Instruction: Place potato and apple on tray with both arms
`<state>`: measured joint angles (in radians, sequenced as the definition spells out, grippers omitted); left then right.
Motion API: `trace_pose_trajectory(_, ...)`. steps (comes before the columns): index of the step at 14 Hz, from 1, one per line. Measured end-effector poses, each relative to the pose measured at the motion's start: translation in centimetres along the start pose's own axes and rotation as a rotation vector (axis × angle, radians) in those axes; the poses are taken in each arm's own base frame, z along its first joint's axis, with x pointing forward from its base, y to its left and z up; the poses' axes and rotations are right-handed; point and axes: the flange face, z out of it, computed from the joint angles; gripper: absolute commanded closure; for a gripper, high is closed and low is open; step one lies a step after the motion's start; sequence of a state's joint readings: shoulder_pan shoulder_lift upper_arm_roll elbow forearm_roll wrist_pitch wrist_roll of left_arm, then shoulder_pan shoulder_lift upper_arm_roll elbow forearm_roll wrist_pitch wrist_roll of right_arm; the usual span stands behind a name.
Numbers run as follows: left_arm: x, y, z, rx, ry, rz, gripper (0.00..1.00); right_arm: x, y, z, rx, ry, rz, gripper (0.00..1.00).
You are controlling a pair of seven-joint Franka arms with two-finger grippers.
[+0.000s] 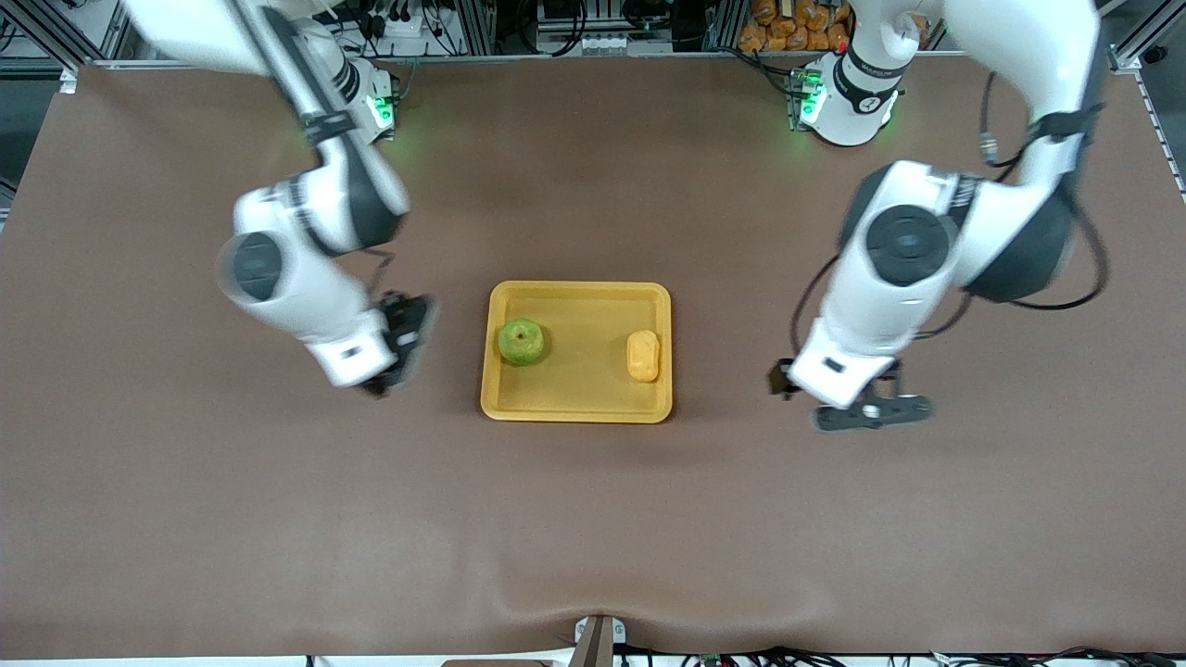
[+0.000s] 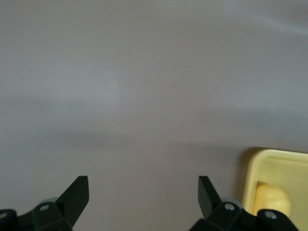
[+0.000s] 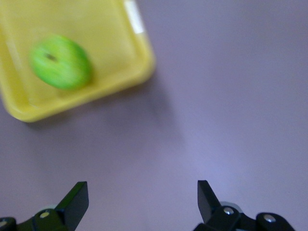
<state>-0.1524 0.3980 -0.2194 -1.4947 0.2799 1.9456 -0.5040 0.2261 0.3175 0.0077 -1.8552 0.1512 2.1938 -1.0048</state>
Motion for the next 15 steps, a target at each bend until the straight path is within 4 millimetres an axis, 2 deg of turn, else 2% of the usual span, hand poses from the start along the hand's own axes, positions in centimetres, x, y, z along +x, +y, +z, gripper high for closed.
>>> trace_pose_trajectory(2, 0.6, -4.5, -1.5, 0.022, -0.025, 0.037, 0.00, -5.5, 4.0, -1.5, -0.013, 0.005, 0.123, 0.00)
trace_pose_trajectory(4, 0.6, -8.7, -2.3, 0.015, -0.088, 0.040, 0.00, -8.3, 4.9, -2.9, 0.018, -0.011, 0.177, 0.00)
trace_pose_trajectory(7, 0.6, -14.1, -2.9, 0.000, -0.143, 0.062, 0.00, -9.6, 3.4, -7.0, 0.065, -0.059, 0.220, 0.00)
trace_pose_trajectory(9, 0.1, -16.1, -4.4, 0.009, -0.159, 0.054, 0.00, -10.2, 1.7, -11.0, 0.043, -0.115, 0.294, 0.00)
trace_pose_trajectory(12, -1.7, -17.0, -8.3, -0.022, -0.173, 0.029, 0.00, -9.4, -2.0, -17.6, -0.027, -0.122, 0.458, 0.00)
trace_pose_trajectory(15, -3.6, -17.9, -11.9, -0.063, -0.185, 0.006, 0.00, -10.5, -3.6, -23.6, -0.087, -0.078, 0.671, 0.00)
